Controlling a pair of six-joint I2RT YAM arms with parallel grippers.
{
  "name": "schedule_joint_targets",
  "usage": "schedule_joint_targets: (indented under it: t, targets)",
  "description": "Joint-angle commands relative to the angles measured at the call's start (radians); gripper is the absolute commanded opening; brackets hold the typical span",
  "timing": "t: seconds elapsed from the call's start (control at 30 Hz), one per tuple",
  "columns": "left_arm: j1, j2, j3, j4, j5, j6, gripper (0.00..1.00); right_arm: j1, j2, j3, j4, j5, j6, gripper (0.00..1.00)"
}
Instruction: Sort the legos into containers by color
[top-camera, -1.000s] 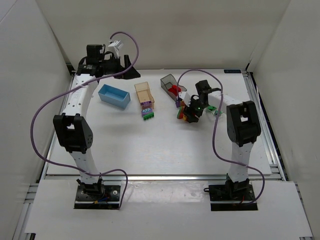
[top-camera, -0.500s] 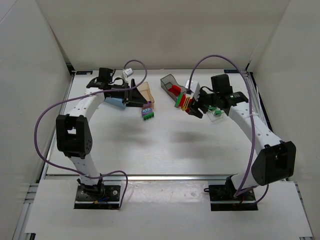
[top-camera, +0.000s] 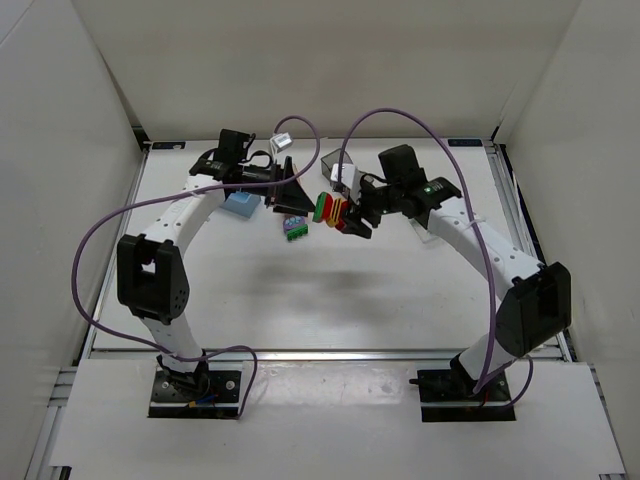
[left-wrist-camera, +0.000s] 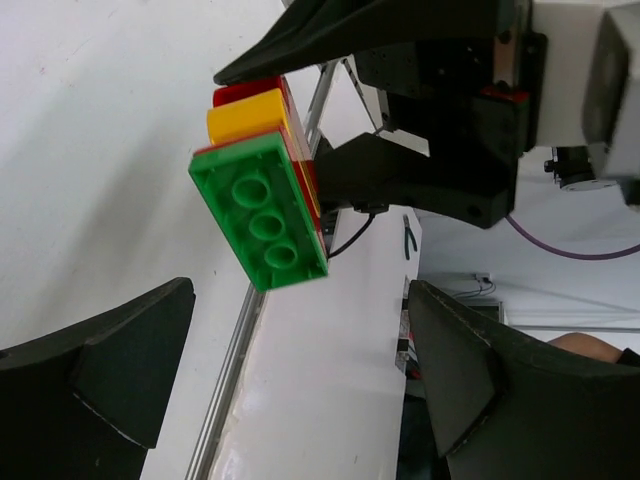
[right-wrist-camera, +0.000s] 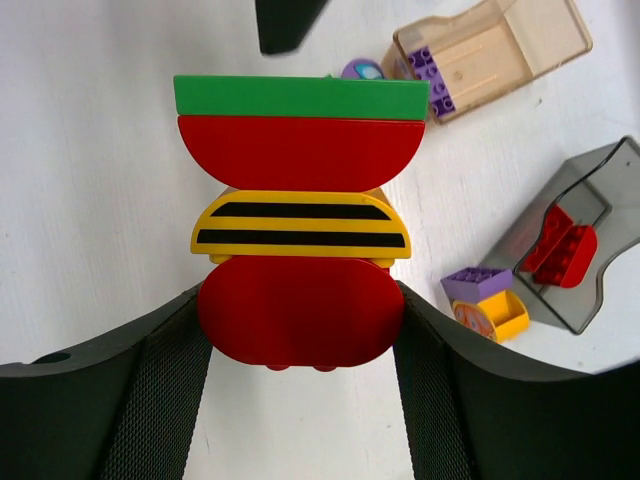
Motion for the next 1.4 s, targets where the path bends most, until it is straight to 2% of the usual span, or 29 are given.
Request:
schedule_joint_targets:
  t: [0.0, 0.27, 0.37, 0.4, 0.47, 0.5, 0.6, 0.77, 1.17, 1.27, 1.3, 1.37]
  targets:
    - [-0.008, -0.048, 0.028, 0.010, -0.005, 0.011, 0.99, 0.032, 0.002, 0.073, 0.041, 0.002, 0.025, 0.00]
    - [-0.025, 0.001, 0.068, 0.013, -0.032, 0.028, 0.99, 0.084, 0.015, 0.108, 0.029, 0.019, 0.022, 0.00]
    - [-0.028, 0.018, 0.086, 0.011, -0.029, 0.026, 0.91, 0.099, 0.019, 0.116, 0.023, 0.015, 0.024, 0.00]
    - [-0.029, 0.023, 0.089, 0.011, -0.029, 0.023, 0.78, 0.105, 0.019, 0.113, 0.027, 0.017, 0.025, 0.00]
    - [-0.029, 0.032, 0.094, 0.014, -0.016, 0.023, 0.62, 0.112, 0.018, 0.107, 0.033, 0.025, 0.030, 0.00]
    - [-0.029, 0.032, 0.094, 0.014, -0.015, 0.028, 0.41, 0.112, 0.018, 0.102, 0.041, 0.035, 0.033, 0.00]
    - [-0.029, 0.020, 0.080, 0.014, -0.004, 0.034, 0.12, 0.102, 0.013, 0.073, 0.053, 0.072, 0.030, 0.00]
    - [-0.025, -0.040, 0.019, 0.014, 0.010, 0.049, 0.10, 0.053, -0.018, 0.003, 0.058, 0.103, 0.013, 0.00]
    - [0.101, -0.075, -0.064, -0.007, 0.048, 0.085, 0.10, -0.036, -0.154, -0.188, -0.028, 0.088, -0.001, 0.00]
    - [0.101, -0.083, -0.070, -0.007, 0.045, 0.098, 0.10, -0.054, -0.151, -0.168, -0.034, 0.032, 0.097, 0.00]
    - [0.103, -0.090, -0.072, -0.009, 0.033, 0.105, 0.10, -0.065, -0.136, -0.165, -0.014, 0.020, 0.202, 0.00]
    - [0.106, -0.107, -0.079, -0.009, 0.002, 0.121, 0.10, -0.127, -0.105, -0.125, 0.036, -0.038, 0.307, 0.00]
